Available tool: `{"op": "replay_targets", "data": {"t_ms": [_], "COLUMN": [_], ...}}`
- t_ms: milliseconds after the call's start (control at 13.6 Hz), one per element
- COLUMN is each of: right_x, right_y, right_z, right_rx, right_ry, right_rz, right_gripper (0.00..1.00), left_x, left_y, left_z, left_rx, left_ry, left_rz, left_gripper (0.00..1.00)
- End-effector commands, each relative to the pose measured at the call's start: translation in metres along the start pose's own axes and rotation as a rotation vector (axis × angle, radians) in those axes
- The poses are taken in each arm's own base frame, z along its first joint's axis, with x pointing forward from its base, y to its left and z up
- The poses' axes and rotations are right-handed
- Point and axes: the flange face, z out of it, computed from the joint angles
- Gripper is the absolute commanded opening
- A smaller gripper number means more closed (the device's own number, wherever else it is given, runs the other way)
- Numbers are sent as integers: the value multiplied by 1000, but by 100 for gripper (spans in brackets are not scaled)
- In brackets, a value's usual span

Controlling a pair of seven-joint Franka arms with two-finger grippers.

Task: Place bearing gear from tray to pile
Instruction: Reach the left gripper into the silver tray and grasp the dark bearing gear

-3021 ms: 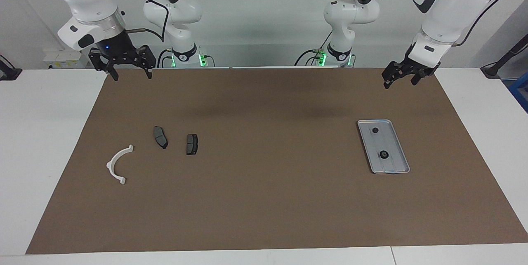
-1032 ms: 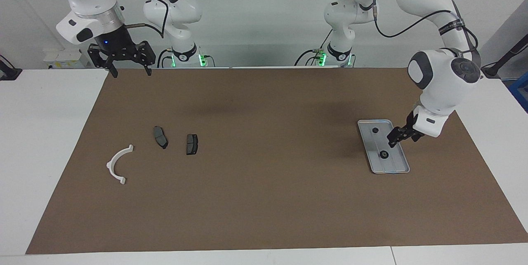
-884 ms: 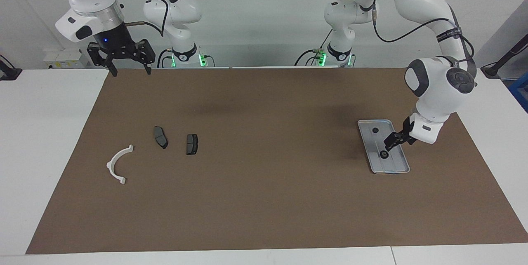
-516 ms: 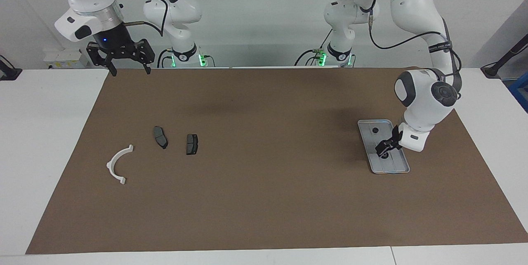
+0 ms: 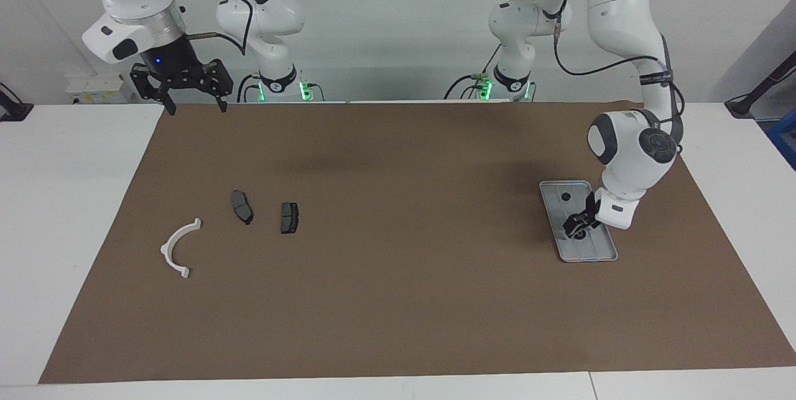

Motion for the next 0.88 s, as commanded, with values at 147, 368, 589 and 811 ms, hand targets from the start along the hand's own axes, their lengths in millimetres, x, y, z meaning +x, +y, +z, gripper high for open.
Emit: {"op": "replay_targets", "data": {"t_ms": [147, 368, 589, 811], "right_x": [-8, -8, -8, -8], "right_y": [0, 0, -1, -3], "right_z": [0, 0, 0, 11], "right_rx": [21, 21, 21, 22], "right_ry": [2, 2, 1, -7], "right_rz": [2, 2, 0, -4], "right_gripper": [100, 100, 100, 100], "left_x": [-1, -1, -2, 3], "left_y": [-3, -3, -3, -2], "left_z": [9, 10, 11, 1], "left_rx": [-8, -9, -8, -4], "left_ry": [18, 20, 17, 0], "left_rz": [-9, -9, -9, -10], "left_gripper": [78, 69, 48, 7]}}
